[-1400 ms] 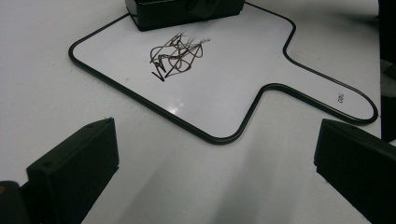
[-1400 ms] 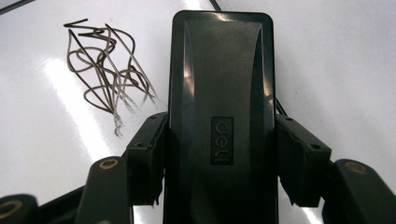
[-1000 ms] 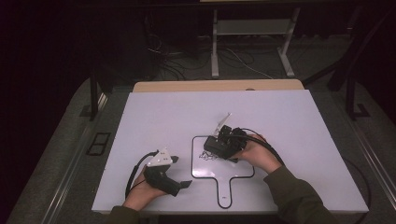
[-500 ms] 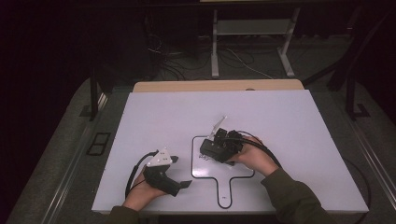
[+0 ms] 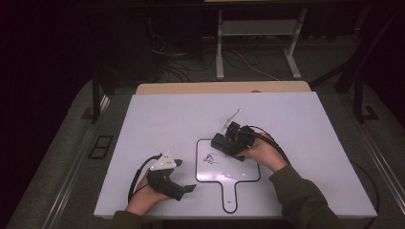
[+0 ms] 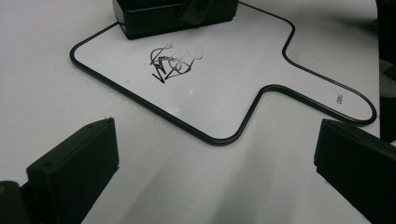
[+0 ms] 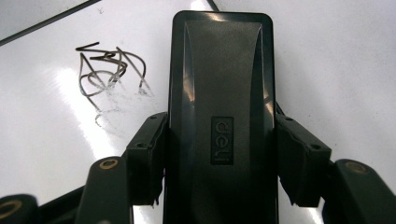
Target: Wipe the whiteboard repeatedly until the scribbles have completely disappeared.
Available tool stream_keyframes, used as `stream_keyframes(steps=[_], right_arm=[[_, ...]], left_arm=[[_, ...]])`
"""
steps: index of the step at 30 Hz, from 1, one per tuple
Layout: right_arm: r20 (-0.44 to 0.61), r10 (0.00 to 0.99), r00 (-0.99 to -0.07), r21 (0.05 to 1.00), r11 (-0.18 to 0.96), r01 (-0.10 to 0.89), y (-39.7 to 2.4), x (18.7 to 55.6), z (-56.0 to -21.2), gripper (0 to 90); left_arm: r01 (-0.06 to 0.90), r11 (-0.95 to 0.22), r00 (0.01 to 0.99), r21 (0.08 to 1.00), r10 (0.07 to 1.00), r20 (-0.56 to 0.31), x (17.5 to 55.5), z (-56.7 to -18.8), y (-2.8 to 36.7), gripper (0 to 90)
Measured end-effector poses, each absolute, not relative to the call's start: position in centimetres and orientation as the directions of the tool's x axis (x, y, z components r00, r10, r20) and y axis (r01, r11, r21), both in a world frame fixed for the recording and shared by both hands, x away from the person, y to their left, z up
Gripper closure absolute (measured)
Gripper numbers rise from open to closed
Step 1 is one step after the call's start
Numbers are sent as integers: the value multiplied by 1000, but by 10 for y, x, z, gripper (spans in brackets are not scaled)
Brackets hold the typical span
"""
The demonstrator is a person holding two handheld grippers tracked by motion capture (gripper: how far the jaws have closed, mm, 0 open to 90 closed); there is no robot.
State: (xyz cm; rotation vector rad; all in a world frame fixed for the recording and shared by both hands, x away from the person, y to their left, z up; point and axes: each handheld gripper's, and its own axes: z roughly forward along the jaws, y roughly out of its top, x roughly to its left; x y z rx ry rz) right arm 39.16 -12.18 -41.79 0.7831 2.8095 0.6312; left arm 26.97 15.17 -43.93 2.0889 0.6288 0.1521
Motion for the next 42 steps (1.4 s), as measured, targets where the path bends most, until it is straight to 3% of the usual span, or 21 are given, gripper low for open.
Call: stream_keyframes(steps=[25,42], right_arm=[[-42,366,-930,412,854,318,-68,361,-416,387],[-36,464,-885,412,813,410,-81,391,-416,387]], left_arm=[[372,-451,864,811,488,-125,269,-439,152,0],[373,-453,865,810,486,-126,270,-439,151,0]])
